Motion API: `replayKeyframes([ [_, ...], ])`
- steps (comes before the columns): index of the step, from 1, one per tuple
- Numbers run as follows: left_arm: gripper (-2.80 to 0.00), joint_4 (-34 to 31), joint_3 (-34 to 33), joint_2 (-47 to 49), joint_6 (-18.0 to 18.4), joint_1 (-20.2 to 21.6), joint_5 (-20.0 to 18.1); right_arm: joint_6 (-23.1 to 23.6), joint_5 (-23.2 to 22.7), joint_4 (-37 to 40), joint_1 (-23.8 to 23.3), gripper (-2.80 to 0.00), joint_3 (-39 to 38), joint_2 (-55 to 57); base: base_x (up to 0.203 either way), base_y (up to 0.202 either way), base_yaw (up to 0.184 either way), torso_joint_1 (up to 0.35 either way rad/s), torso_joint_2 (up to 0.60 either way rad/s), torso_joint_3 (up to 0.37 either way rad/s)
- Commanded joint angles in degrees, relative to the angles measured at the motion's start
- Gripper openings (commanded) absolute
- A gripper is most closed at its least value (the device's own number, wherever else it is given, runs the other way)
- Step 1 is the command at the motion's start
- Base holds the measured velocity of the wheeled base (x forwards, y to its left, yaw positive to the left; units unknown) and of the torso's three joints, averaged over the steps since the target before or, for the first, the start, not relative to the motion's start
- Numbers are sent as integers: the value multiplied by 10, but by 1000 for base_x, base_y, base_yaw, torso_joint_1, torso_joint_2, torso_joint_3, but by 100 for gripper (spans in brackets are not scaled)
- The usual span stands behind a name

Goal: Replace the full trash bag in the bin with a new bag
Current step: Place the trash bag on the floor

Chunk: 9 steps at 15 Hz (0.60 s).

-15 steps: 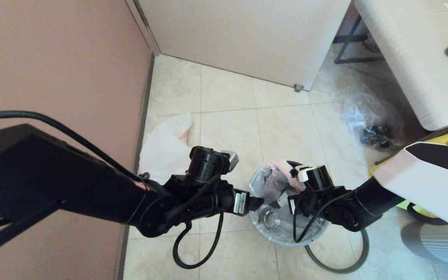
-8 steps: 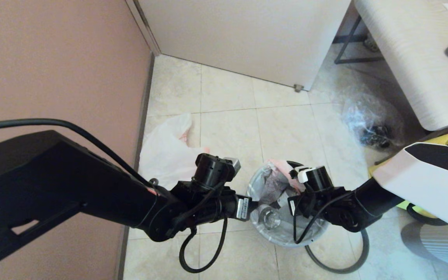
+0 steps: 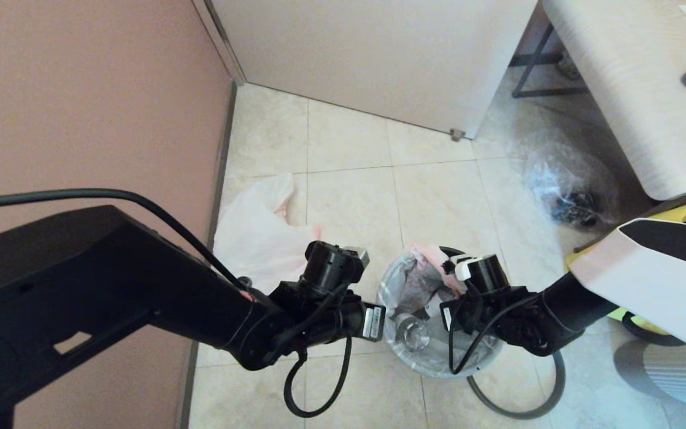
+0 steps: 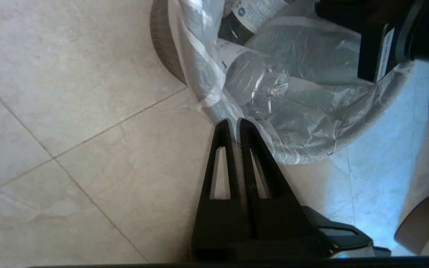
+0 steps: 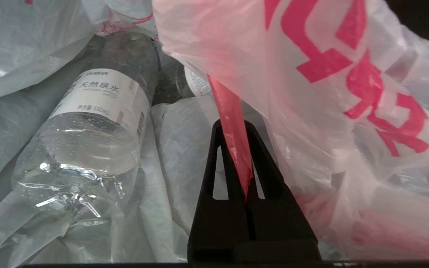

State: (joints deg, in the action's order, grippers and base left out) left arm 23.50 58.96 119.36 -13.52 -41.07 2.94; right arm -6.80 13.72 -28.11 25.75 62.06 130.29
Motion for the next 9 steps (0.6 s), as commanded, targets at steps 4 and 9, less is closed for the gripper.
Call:
replayKeyframes([
  [4, 0, 5, 20, 42, 6, 1, 3, -1, 1, -2, 0, -280, 0, -2, 0, 0, 0, 0, 0, 0],
  [9, 0, 31, 52, 101, 12, 2, 11, -4, 0, -4, -5, -280, 0, -1, 0, 0, 0, 0, 0, 0],
])
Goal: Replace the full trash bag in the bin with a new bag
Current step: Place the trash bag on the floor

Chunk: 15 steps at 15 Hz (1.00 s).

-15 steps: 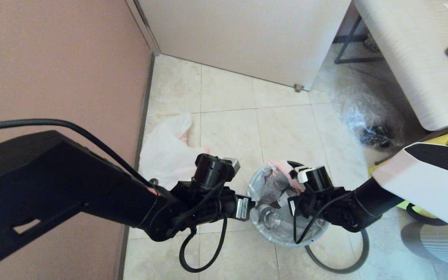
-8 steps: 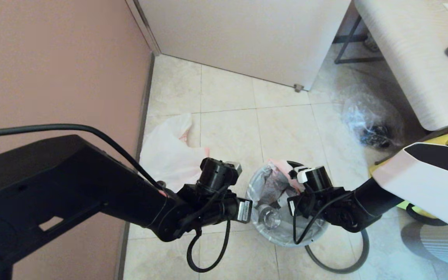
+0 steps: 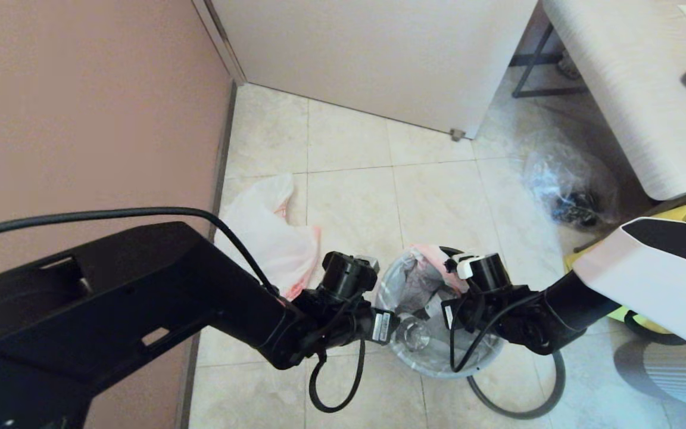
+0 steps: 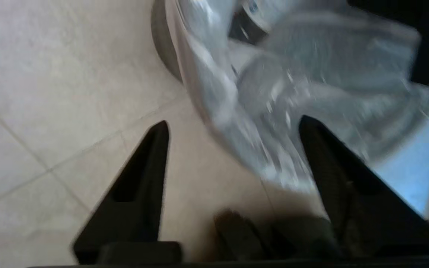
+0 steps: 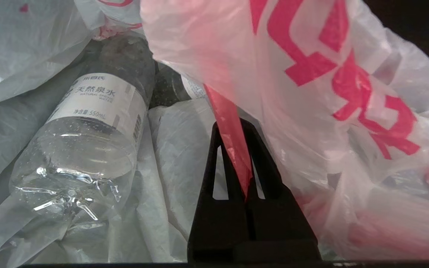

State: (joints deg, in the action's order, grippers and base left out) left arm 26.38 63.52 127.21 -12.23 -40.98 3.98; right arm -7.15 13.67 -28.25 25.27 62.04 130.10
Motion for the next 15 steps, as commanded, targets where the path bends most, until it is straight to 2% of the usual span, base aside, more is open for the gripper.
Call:
replayKeyframes([
  [1, 0, 14, 10, 38, 1, 2, 4, -1, 0, -2, 0, -280, -1, 1, 0, 0, 0, 0, 0, 0],
  [3, 0, 22, 30, 62, 2, 3, 7, -1, 0, -3, 0, -280, 0, 0, 0, 0, 0, 0, 0, 0],
  [4, -280, 22, 46, 74, 2, 5, 8, -1, 0, -3, 0, -280, 0, -1, 0, 0, 0, 0, 0, 0],
  [10, -280, 17, 77, 81, 3, 0, 16, -3, -3, -2, 1, -280, -18, -34, 0, 0, 0, 0, 0, 0],
  [15, -280, 17, 88, 79, 2, -2, 35, -29, -6, 0, 24, -280, -35, -71, 0, 0, 0, 0, 0, 0],
])
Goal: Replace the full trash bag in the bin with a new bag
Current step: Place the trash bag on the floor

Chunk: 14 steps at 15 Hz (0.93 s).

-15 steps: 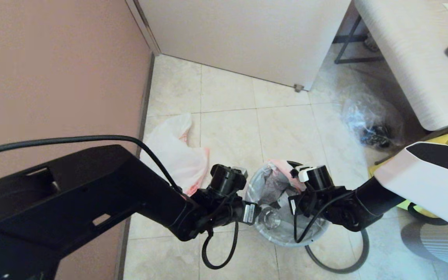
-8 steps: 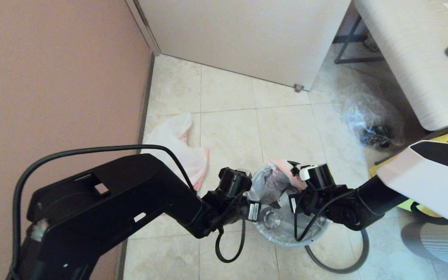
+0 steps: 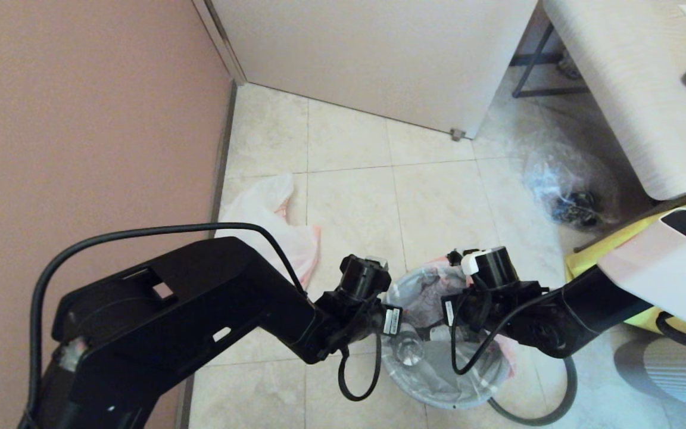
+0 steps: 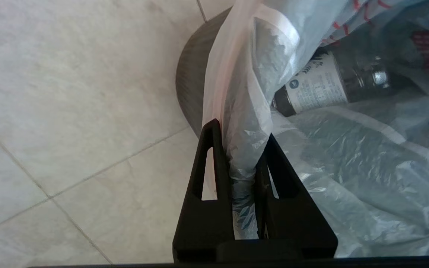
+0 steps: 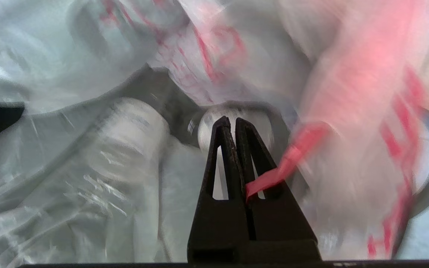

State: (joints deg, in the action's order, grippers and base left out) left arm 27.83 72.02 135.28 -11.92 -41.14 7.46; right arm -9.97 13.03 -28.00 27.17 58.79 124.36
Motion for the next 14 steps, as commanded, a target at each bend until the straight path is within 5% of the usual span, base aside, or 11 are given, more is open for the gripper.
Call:
replayKeyframes([
  [1, -280, 1, 6, -1, -1, -1, 2, -1, 1, -1, 9, -280, -3, -23, 0, 0, 0, 0, 0, 0],
  [14, -280, -64, 147, 42, -9, 19, 62, -2, -28, 80, 111, -280, 0, -196, 0, 0, 0, 0, 0, 0],
])
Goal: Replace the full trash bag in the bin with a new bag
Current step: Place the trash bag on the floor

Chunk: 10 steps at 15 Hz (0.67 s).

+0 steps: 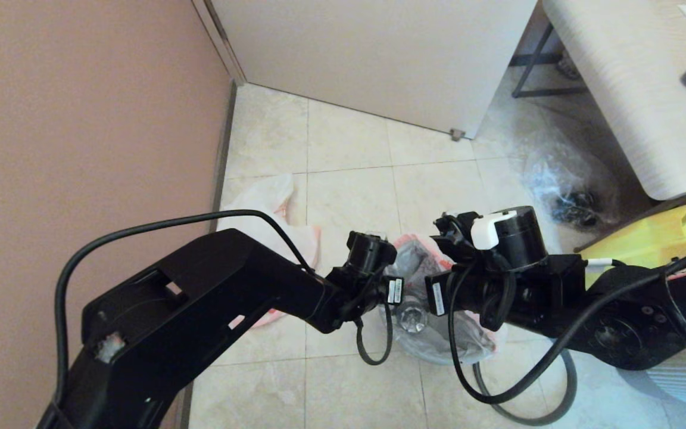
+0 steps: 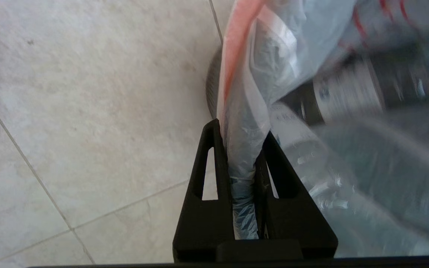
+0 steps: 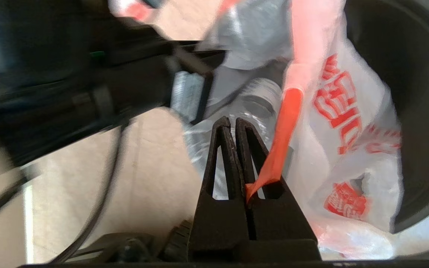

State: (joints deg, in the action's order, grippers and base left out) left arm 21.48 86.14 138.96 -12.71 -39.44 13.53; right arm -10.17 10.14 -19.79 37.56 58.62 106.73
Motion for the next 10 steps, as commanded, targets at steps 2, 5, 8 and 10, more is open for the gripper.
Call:
replayKeyframes([
  [2, -280, 0, 7, 7, -1, 5, 4, 1, 1, 2, 9, -280, 4, -24, 0, 0, 0, 0, 0, 0],
  [5, -280, 1, 6, 3, -1, 6, 16, 1, 1, 1, 6, -280, 0, -15, 0, 0, 0, 0, 0, 0],
  [8, 0, 5, 6, 0, 0, 5, 20, 1, 1, 0, 4, -280, 4, -8, 0, 0, 0, 0, 0, 0],
  [10, 0, 5, -10, -22, 0, 2, 21, 1, 0, -2, 4, -280, 10, 1, 0, 0, 0, 0, 0, 0],
])
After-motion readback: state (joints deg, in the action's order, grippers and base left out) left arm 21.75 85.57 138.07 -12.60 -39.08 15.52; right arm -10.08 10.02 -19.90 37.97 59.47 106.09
